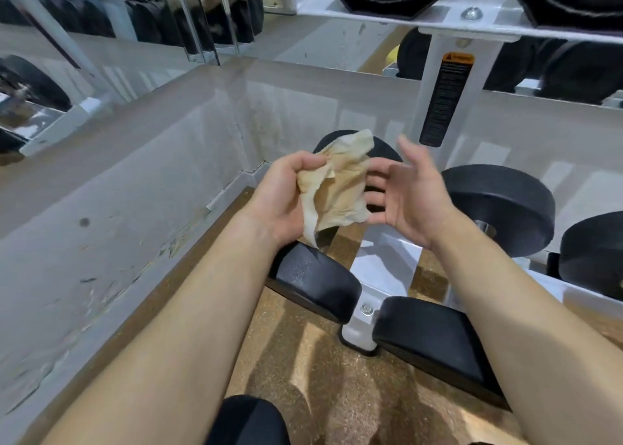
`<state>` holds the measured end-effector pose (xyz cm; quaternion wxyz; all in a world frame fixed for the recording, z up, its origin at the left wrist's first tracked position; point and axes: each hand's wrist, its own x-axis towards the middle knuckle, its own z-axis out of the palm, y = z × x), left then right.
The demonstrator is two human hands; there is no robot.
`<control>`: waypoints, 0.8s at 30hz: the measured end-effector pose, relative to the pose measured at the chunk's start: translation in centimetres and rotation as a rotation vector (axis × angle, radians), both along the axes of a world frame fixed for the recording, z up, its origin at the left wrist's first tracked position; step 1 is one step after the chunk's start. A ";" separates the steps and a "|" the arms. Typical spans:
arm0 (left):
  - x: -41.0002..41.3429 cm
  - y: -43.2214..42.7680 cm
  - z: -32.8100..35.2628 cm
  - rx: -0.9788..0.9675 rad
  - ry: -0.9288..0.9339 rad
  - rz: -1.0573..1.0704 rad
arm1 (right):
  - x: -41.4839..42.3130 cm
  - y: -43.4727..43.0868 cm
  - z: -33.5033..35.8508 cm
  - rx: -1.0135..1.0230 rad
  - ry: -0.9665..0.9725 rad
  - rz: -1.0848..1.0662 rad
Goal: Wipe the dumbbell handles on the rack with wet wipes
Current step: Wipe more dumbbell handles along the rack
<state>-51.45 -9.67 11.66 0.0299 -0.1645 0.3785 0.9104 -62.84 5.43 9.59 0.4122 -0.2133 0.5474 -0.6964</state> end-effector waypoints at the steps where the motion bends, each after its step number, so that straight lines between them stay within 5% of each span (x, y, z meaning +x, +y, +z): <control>1: 0.0 0.0 0.1 0.004 0.001 0.010 | 0.3 -0.2 0.0 0.052 0.122 -0.032; 4: 0.2 -0.8 0.1 -0.048 -0.052 0.061 | 0.7 -0.6 0.1 0.121 0.330 -0.177; 10: 0.2 -2.5 -0.8 -0.662 -0.295 0.170 | 0.5 -1.0 1.1 0.030 0.028 -0.244; 15: 0.4 -3.7 0.1 -0.510 -0.079 -0.033 | 0.7 -0.9 0.8 0.027 -0.102 -0.186; 20: 0.4 -4.2 -1.1 -1.098 0.007 -0.103 | 0.9 -0.9 0.4 0.035 -0.140 -0.147; 24: 0.2 -4.4 -0.7 -1.104 -0.085 0.107 | 0.9 -0.8 0.0 0.122 0.032 -0.152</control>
